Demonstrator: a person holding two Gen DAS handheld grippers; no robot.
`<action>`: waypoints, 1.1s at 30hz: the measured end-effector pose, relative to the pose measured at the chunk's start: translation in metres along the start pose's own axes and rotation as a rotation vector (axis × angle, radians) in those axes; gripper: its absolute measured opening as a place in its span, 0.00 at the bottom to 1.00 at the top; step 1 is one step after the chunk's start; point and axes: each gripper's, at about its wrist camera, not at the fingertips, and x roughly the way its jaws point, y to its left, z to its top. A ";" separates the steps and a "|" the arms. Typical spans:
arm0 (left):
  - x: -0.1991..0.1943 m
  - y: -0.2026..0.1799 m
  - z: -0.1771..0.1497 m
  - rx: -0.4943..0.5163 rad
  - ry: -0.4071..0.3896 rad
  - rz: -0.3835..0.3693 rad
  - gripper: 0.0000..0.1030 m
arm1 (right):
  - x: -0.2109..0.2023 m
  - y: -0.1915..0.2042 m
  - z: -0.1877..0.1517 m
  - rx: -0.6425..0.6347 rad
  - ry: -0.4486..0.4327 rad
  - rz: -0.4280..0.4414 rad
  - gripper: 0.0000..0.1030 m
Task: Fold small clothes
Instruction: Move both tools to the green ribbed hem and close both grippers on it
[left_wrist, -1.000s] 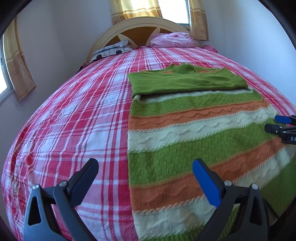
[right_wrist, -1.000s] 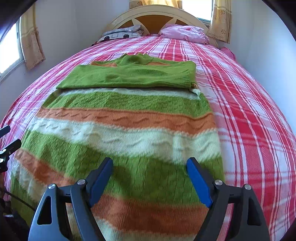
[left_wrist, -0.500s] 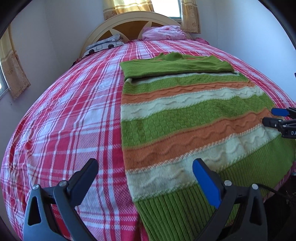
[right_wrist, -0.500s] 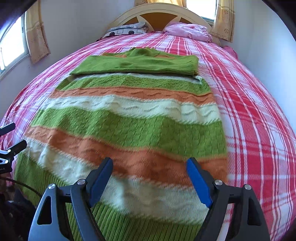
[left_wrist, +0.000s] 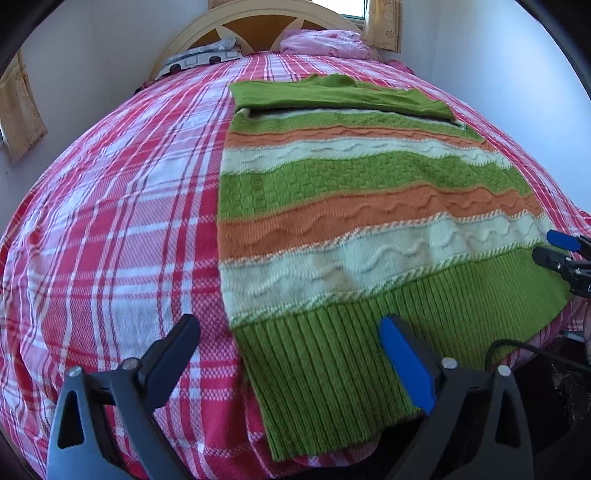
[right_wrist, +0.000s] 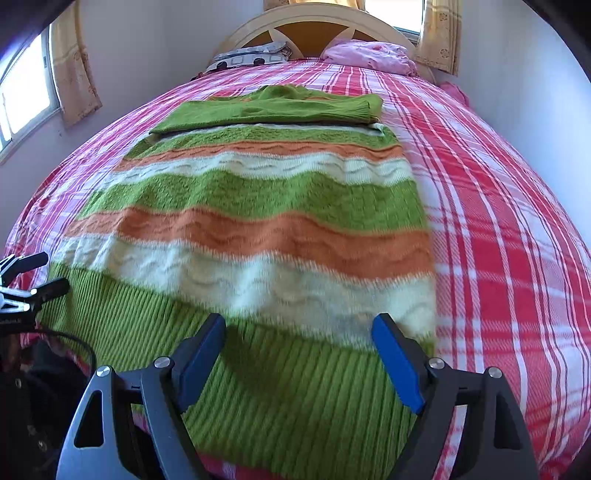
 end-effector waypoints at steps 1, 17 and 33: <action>-0.001 0.001 -0.001 -0.008 0.002 -0.007 0.92 | -0.001 0.000 -0.002 -0.003 -0.001 -0.001 0.80; -0.014 0.024 -0.024 -0.169 0.086 -0.161 0.58 | -0.022 -0.003 -0.019 -0.012 -0.029 -0.019 0.80; -0.016 0.011 -0.026 -0.092 0.079 -0.193 0.19 | -0.023 -0.010 -0.022 0.013 -0.038 -0.009 0.80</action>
